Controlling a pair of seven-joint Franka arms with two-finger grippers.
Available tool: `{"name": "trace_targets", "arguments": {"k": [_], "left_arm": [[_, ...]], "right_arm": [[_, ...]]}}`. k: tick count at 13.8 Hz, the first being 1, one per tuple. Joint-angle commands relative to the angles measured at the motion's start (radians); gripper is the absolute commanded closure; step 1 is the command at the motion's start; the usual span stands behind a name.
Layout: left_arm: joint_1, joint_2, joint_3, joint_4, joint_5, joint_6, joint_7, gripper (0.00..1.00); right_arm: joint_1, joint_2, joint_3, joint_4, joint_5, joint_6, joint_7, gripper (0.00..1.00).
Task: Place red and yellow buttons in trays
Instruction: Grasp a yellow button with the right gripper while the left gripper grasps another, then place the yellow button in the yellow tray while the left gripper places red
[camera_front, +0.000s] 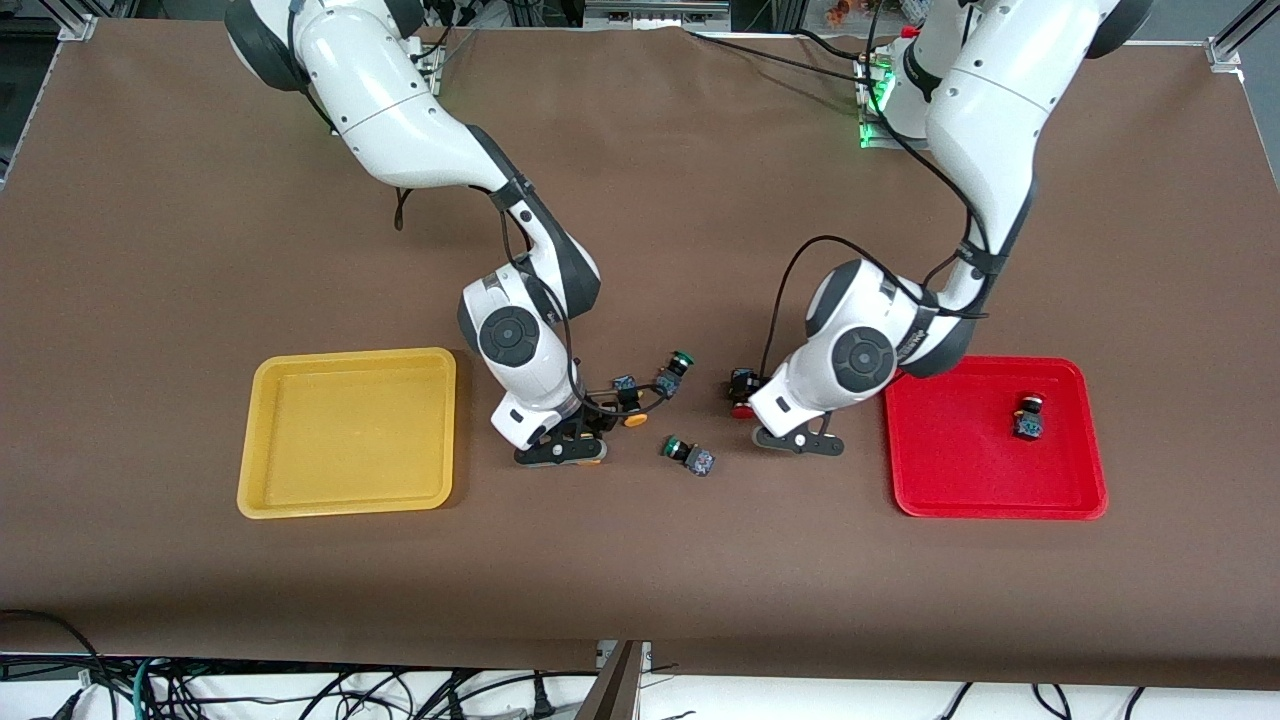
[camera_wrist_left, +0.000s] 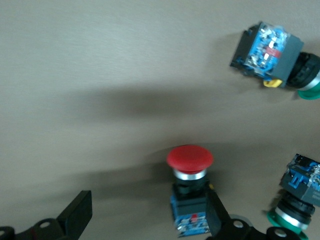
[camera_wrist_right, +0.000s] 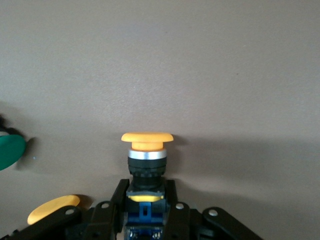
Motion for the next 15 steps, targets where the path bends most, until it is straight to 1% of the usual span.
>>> {"name": "trace_targets", "arguments": {"k": [1, 3, 4, 5, 6, 7, 8, 9, 10, 11, 13, 14, 15], "left_arm": [[-0.051, 0.034, 0.015, 0.034, 0.034, 0.012, -0.064, 0.00], [-0.062, 0.044, 0.017, 0.035, 0.035, 0.013, -0.067, 0.00], [-0.063, 0.049, 0.017, 0.034, 0.050, 0.015, -0.068, 0.00], [-0.066, 0.055, 0.015, 0.034, 0.086, 0.015, -0.068, 0.23], [-0.066, 0.057, 0.015, 0.034, 0.106, 0.015, -0.083, 0.61], [-0.069, 0.057, 0.015, 0.034, 0.109, 0.013, -0.128, 0.69], [-0.071, 0.055, 0.015, 0.035, 0.110, 0.012, -0.149, 0.80], [-0.072, 0.052, 0.015, 0.038, 0.109, 0.010, -0.153, 0.95], [-0.065, 0.046, 0.015, 0.049, 0.101, 0.005, -0.154, 1.00], [-0.048, 0.040, 0.017, 0.064, 0.100, -0.008, -0.154, 1.00], [0.038, -0.021, 0.019, 0.066, 0.104, -0.097, -0.140, 1.00], [0.091, -0.053, 0.017, 0.066, 0.109, -0.143, -0.113, 1.00], [0.131, -0.074, 0.017, 0.066, 0.109, -0.171, -0.035, 1.00]], "right_arm": [[-0.008, -0.017, 0.002, 0.014, -0.004, -0.054, -0.007, 0.92], [-0.074, -0.069, 0.004, 0.017, -0.006, -0.166, -0.054, 0.95], [-0.097, -0.100, 0.002, 0.017, -0.010, -0.229, -0.145, 0.95], [-0.109, -0.141, -0.016, 0.013, -0.013, -0.296, -0.233, 0.95], [-0.114, -0.166, -0.081, 0.013, -0.012, -0.368, -0.314, 0.95], [-0.117, -0.189, -0.132, 0.011, -0.010, -0.410, -0.377, 0.94], [-0.119, -0.201, -0.187, 0.004, -0.012, -0.456, -0.460, 0.90], [-0.119, -0.211, -0.244, -0.027, -0.010, -0.499, -0.526, 0.81], [-0.123, -0.215, -0.282, -0.064, 0.002, -0.495, -0.574, 0.80], [-0.146, -0.218, -0.293, -0.102, 0.016, -0.486, -0.599, 0.75], [-0.166, -0.228, -0.295, -0.168, 0.057, -0.473, -0.600, 0.67], [-0.171, -0.232, -0.295, -0.191, 0.062, -0.461, -0.600, 0.66], [-0.184, -0.232, -0.295, -0.208, 0.070, -0.461, -0.600, 0.59]]}}
